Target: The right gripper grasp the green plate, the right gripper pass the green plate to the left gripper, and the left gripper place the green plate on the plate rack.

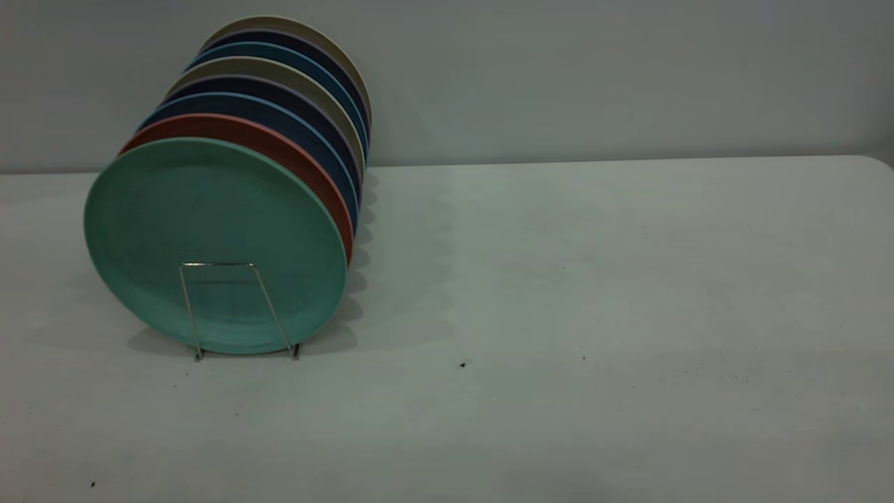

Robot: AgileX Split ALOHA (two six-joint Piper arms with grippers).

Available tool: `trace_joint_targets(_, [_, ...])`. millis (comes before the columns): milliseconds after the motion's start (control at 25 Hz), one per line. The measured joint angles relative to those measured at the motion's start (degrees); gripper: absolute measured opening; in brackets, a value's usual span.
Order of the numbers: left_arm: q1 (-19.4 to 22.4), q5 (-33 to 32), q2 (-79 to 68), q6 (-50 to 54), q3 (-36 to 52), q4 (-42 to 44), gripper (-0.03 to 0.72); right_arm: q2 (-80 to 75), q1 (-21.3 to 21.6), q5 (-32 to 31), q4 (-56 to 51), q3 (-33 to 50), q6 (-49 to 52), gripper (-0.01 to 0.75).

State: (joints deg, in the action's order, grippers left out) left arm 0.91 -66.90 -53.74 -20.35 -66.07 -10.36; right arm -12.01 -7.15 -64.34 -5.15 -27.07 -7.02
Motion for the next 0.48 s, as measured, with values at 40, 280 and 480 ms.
trace_joint_targets(40, [0.0, 0.0, 0.9, 3.0, 0.1, 1.2, 0.410, 2.1, -0.2, -0.1, 0.0, 0.0, 0.0, 0.457])
trace_joint_targets(280, [0.0, 0.0, 9.5, 9.5, 8.3, 3.7, 0.410, 12.4, -0.3, -0.4, 0.1, 0.0, 0.0, 0.457])
trace_joint_targets(480, [0.0, 0.3, 18.4, 9.6, 20.8, 3.9, 0.410, 13.0, -0.3, -0.6, 0.2, 0.0, 0.2, 0.440])
